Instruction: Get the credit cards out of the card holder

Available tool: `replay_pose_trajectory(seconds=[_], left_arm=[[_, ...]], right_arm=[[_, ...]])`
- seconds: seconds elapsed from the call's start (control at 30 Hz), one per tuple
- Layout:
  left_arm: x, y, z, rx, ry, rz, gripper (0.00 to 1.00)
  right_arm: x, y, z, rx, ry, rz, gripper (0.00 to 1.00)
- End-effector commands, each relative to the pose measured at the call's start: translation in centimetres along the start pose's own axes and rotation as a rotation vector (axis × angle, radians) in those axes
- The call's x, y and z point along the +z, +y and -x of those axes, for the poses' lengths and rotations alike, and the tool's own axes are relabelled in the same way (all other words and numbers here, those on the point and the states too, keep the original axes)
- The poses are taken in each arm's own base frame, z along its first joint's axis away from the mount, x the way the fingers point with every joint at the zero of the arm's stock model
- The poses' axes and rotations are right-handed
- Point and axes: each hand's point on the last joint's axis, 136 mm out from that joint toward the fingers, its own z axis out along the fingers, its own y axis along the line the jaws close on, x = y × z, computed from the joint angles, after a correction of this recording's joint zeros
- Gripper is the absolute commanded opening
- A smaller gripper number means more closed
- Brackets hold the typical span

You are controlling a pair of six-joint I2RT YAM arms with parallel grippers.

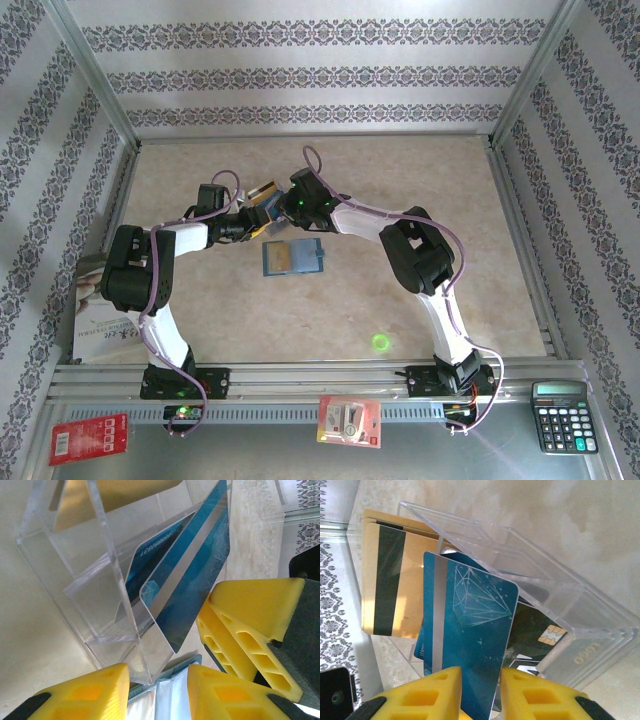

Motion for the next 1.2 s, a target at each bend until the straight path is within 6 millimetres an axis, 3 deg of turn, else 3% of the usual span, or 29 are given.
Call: replay_pose_trajectory(seconds=[0.0,0.43,0.77,0.9,1.17], left_arm=[[-0.1,-0.4,-0.4,0.027,0.002,-0.007,0.35],[-0.3,-0.5,-0.4,0.029,0.000,-0.007,0.34],[-1.3,-0.8,0.0,0.043,-0.033,0.018,0.35],[-2.4,-1.2,0.6,0.041,-0.078,0.022,0.39],[-5.0,-3.5,2.1,0.003,-0.176,-0.040,0.51]], right_arm=[[0.5,-0.2,0.6,0.019,-0.002,0.009,0.25],[0.4,0.0,0.6,0.016,-0.007,0.029,0.15],[0.1,0.0,0.7,0.007,-0.022,0.047,0.00],[-0.8,1.4,1.2,-0.022,-0.044,0.107,0.00],[-3.5,6.1,1.9,-0.063,-0.039,0.329,0.00]])
